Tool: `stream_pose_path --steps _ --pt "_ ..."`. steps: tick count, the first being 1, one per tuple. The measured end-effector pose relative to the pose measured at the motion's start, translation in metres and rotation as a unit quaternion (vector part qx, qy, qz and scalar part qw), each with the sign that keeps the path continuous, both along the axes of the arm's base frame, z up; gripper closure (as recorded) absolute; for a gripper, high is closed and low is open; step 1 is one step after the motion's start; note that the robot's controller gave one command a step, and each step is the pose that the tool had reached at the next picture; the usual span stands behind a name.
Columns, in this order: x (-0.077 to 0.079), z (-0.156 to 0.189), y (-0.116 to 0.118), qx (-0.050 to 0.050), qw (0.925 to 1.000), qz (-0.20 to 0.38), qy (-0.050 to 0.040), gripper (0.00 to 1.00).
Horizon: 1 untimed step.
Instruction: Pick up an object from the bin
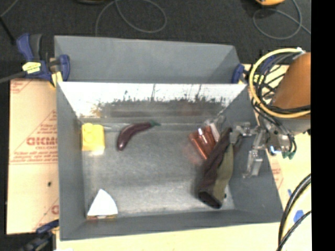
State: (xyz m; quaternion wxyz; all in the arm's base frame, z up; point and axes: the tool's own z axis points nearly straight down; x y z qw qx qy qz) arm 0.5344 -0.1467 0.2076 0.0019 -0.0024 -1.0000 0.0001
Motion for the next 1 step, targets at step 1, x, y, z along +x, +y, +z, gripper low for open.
stream_pose_path --steps 1 --pt "0.0017 0.0043 0.0007 -0.001 1.0 0.002 -0.0038 0.0"
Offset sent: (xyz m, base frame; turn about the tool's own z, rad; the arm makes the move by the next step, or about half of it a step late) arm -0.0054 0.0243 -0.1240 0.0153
